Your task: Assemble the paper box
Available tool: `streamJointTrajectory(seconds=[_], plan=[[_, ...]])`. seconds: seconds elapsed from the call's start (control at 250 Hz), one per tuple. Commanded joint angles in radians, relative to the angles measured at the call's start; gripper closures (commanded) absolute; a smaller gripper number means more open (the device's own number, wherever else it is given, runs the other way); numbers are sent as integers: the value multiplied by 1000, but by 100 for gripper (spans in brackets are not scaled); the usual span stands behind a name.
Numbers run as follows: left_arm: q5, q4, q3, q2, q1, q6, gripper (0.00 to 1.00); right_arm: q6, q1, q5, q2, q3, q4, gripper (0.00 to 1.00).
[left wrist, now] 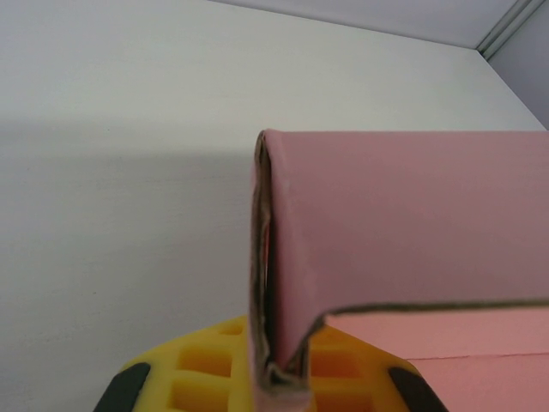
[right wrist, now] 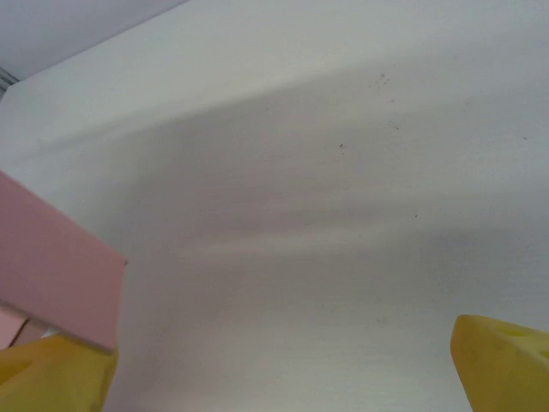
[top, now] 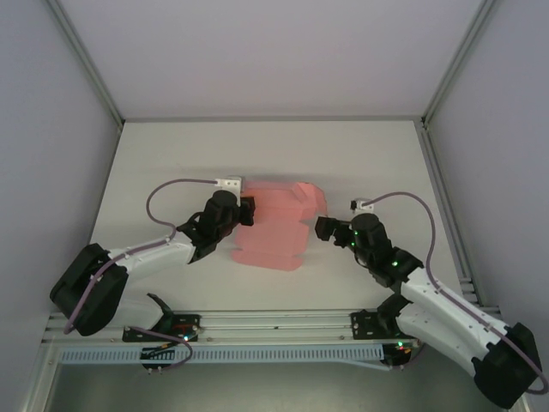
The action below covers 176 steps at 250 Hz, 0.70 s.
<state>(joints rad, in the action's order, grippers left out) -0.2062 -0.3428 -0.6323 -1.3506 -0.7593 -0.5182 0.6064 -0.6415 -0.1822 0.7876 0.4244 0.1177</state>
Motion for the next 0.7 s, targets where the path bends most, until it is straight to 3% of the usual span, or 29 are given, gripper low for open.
streamJointTrajectory(seconds=[0.0, 0.096, 0.204, 0.379, 0.547, 0.699], plan=[[18, -18, -3, 27, 0, 9, 100, -6, -3, -69, 56, 41, -132, 0], [28, -21, -3, 23, -1, 8, 100, -23, -4, -84, 98, 55, -208, 0], [36, -30, -5, 13, -1, 6, 100, -30, -3, -10, 155, 63, -299, 0], [51, -39, -12, -2, -3, -3, 100, -31, -15, 37, 267, 115, -297, 0], [57, -45, -15, 2, -3, -26, 100, -63, -61, -27, 348, 147, -296, 0], [62, -44, -17, 2, -2, -40, 100, -92, -108, -160, 413, 214, -171, 0]])
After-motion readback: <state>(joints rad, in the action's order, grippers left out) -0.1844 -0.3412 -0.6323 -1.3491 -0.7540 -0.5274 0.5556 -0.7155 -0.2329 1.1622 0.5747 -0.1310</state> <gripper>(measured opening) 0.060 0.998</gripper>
